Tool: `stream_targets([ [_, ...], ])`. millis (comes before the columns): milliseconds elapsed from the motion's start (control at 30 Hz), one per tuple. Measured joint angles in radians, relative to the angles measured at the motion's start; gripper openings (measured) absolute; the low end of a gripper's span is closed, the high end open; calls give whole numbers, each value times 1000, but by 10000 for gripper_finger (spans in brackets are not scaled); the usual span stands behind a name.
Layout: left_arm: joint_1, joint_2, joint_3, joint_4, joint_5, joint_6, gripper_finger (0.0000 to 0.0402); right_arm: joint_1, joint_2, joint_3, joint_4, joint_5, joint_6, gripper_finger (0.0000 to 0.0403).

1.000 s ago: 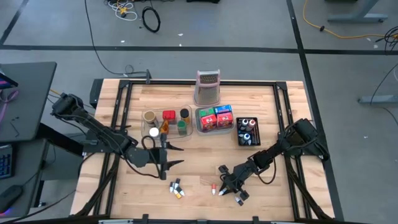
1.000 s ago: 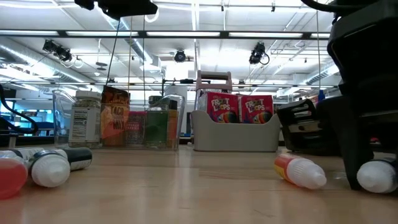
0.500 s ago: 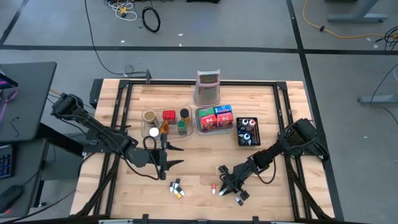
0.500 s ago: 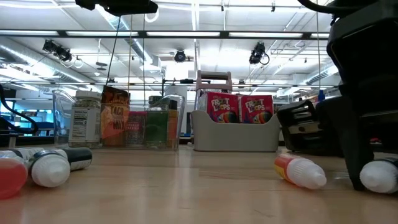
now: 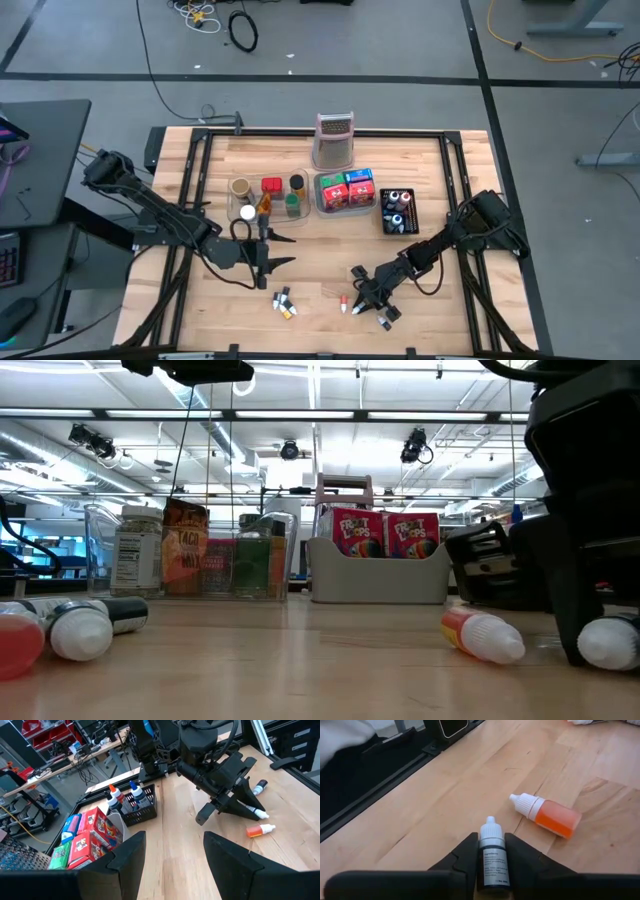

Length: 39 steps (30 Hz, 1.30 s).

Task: Pick & Place Kitchen Items
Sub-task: Put the small black food coloring bottle into the black basket

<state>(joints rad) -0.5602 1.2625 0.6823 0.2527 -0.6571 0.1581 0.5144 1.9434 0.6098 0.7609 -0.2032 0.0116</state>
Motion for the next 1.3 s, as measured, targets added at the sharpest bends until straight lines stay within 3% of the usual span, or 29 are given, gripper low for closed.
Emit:
stream_targets([
  [267, 0, 0, 0, 0, 0, 0, 210, -3, -119, -2, -67, -26, 6, 86],
  [433, 0, 0, 0, 0, -2, 50, 210, -3, -328, -2, -310, -1, -3, 87],
  [667, 0, 0, 0, 0, -4, 298, 210, -1, -688, -1, -728, 220, 14, 88],
  [867, 2, 0, 0, 14, -8, 380, 210, 19, -948, -1, -1064, 401, 160, 89],
  [1067, 6, 0, 0, 61, -3, 180, 210, 24, -1092, -1, -1402, 537, 397, 89],
  [1300, 19, 0, 0, 60, -15, -49, 210, 23, -1118, -2, -1696, 654, 675, 89],
])
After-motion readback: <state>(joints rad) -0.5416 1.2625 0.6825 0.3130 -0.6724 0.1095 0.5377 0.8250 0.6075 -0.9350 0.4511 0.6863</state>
